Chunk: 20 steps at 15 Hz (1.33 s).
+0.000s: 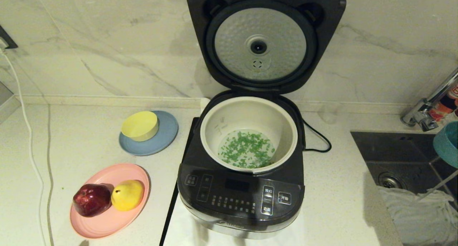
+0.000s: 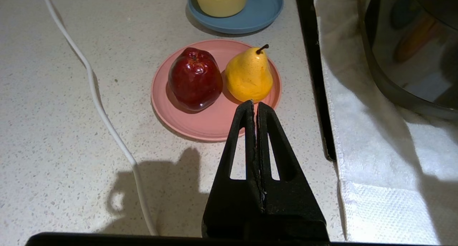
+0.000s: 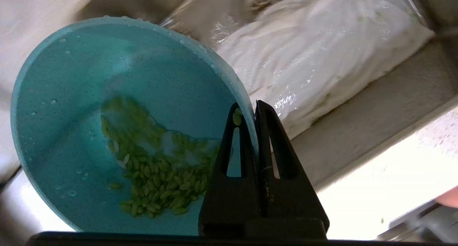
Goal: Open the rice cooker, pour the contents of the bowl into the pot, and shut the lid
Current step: Fill a bowl with water from the tap
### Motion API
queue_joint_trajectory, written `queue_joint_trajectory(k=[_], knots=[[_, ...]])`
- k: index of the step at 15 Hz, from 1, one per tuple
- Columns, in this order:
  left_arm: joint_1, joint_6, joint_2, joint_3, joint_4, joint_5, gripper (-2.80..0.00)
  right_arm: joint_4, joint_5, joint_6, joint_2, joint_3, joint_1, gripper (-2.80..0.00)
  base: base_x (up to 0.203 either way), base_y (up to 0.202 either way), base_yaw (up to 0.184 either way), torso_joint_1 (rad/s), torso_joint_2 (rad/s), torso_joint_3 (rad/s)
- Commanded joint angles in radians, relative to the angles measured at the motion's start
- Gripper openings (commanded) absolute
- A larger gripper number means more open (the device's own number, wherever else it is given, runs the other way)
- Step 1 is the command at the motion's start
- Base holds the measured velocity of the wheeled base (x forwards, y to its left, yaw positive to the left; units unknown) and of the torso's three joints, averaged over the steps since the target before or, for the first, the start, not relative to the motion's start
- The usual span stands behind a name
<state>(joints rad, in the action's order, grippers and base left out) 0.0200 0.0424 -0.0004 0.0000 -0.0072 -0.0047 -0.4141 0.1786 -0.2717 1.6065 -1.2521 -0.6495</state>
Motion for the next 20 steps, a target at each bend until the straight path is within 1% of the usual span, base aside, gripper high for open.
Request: queue_joint_trajectory(k=[1,4,7,12,18,20], knots=[[0.000,0.001,-0.001,0.009,0.000,0.000,-2.80,0.027,0.038,0.000,0.161,0.000,-0.099,-2.80,0.000,0.000,0.000,0.000,0.00,0.000],[0.000,0.001,-0.001,0.009,0.000,0.000,-2.80,0.096,0.085,0.000,0.289,-0.011,-0.188,-2.80,0.000,0.000,0.000,0.000,0.00,0.000],[0.000,0.001,-0.001,0.009,0.000,0.000,-2.80,0.164,0.097,-0.001,0.409,-0.056,-0.247,-2.80,0.000,0.000,0.000,0.000,0.00,0.000],[0.000,0.001,-0.001,0.009,0.000,0.000,-2.80,0.185,0.101,-0.015,0.550,-0.211,-0.261,-2.80,0.000,0.000,0.000,0.000,0.00,0.000],[0.000,0.001,-0.001,0.009,0.000,0.000,-2.80,0.190,0.122,-0.032,0.613,-0.300,-0.260,-2.80,0.000,0.000,0.000,0.000,0.00,0.000],[0.000,0.001,-0.001,0.009,0.000,0.000,-2.80,0.190,0.124,-0.032,0.604,-0.291,-0.259,-2.80,0.000,0.000,0.000,0.000,0.00,0.000]])
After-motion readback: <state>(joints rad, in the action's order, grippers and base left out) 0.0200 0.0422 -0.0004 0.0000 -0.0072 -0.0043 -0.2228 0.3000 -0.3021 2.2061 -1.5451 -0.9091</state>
